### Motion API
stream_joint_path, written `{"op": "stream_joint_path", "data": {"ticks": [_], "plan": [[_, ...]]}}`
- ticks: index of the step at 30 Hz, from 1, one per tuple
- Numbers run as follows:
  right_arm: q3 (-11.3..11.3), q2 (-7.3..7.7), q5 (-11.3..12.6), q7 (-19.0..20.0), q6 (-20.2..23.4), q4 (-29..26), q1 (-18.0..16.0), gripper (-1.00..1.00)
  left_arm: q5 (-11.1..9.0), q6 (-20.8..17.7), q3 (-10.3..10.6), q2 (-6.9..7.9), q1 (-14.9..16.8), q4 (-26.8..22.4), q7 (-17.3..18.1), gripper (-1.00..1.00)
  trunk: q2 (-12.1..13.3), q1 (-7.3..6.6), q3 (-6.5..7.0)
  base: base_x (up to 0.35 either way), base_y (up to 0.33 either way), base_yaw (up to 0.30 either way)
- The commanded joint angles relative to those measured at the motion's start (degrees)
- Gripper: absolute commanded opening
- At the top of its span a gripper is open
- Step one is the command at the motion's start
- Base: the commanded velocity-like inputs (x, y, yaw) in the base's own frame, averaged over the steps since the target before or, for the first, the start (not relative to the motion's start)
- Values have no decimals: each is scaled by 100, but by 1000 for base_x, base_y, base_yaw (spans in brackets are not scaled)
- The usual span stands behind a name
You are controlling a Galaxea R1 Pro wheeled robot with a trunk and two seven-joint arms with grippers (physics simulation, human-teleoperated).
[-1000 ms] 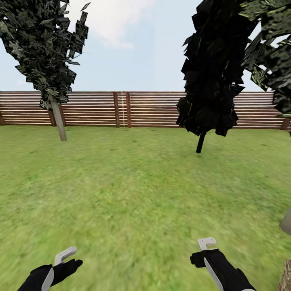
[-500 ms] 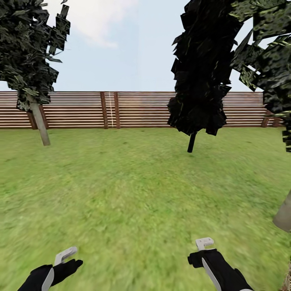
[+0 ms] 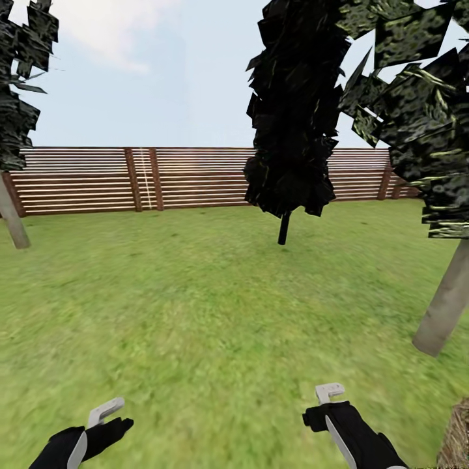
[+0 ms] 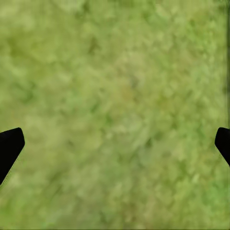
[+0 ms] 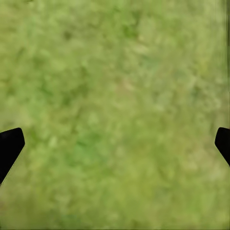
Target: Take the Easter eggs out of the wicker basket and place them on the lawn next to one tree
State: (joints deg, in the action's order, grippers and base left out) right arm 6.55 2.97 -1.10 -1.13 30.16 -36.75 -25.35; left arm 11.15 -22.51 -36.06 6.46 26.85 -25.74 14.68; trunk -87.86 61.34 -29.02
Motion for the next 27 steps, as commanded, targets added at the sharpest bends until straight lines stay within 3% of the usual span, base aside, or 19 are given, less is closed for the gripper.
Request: {"op": "stream_joint_path", "data": {"ticks": [1, 12, 27], "plan": [[31, 7, -8, -14, 37, -8, -3, 100, 61, -26, -46, -4, 4, -10, 50, 100, -3, 3, -6, 268, 243, -300], [10, 26, 14, -11, 48, -14, -5, 100, 69, -11, -41, -55, 4, -10, 20, 100, -3, 3, -6, 258, 209, -300], [-4, 49, 40, -10, 165, -16, -5, 100, 71, 114, -47, -213, 4, -10, 16, 100, -3, 3, 11, 40, -91, -300]]}}
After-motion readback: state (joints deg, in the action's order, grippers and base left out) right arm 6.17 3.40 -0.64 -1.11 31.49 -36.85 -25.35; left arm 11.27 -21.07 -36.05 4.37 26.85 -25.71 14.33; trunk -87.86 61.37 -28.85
